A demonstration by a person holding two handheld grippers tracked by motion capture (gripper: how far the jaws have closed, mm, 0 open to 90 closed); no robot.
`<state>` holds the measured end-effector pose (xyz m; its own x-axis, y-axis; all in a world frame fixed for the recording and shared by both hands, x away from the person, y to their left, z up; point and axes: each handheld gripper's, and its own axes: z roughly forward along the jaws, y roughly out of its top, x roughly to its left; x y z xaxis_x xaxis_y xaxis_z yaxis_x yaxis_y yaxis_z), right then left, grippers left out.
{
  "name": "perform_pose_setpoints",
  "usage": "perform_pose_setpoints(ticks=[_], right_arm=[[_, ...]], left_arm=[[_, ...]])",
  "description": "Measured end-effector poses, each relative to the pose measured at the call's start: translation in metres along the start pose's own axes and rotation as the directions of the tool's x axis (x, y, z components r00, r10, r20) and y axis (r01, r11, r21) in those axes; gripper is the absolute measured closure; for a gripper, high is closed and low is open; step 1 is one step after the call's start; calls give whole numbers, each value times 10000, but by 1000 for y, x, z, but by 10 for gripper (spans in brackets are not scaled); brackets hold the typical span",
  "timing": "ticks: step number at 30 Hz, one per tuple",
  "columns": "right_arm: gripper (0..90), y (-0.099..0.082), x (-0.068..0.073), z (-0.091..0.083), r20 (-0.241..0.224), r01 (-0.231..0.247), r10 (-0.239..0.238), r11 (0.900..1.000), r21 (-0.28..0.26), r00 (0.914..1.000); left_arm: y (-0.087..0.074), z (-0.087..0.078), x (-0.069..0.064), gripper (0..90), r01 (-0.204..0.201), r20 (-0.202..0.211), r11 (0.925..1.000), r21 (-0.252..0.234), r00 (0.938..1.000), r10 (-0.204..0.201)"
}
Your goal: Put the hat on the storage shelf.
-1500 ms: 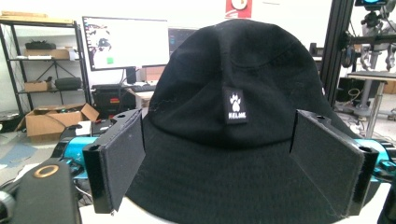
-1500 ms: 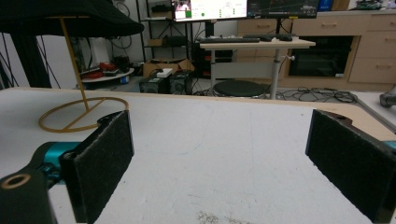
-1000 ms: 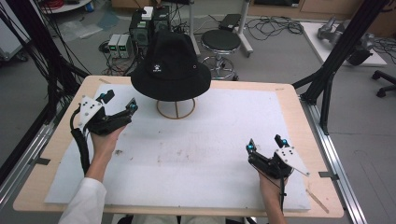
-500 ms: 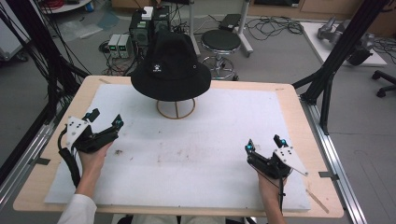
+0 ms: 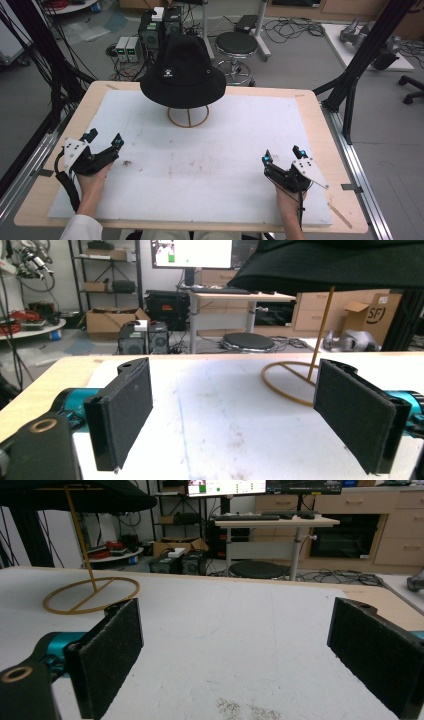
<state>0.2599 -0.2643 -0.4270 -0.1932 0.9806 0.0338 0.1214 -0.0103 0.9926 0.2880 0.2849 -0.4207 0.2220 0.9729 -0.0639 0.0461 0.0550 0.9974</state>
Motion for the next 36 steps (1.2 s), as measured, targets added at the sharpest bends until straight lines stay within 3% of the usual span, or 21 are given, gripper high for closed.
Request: perform_pose_setpoints(ticks=[3, 7, 9, 23, 36], right_arm=[[68, -1, -1, 1, 12, -4, 4, 10000, 79, 10000], [68, -2, 0, 2, 9, -83, 82, 9999, 152, 10000], [68, -3, 0, 2, -20, -65, 65, 9998, 182, 10000], [67, -5, -3, 4, -34, -121, 122, 9992, 380, 9999], [68, -6, -6, 9, -60, -536, 540, 9973, 496, 9985]], left_arm=[[-3, -5, 3, 163, 199, -70, 9998, -3, 9998, -199], [-9, -8, 6, 163, -17, -219, 9999, 128, 9998, 20], [-12, -9, 9, 163, 81, -311, 9998, 157, 9995, -76], [-16, -12, 13, 163, 335, -200, 9993, 191, 9993, -332], [-17, -18, 18, 164, 675, -259, 9976, 168, 9974, -671]])
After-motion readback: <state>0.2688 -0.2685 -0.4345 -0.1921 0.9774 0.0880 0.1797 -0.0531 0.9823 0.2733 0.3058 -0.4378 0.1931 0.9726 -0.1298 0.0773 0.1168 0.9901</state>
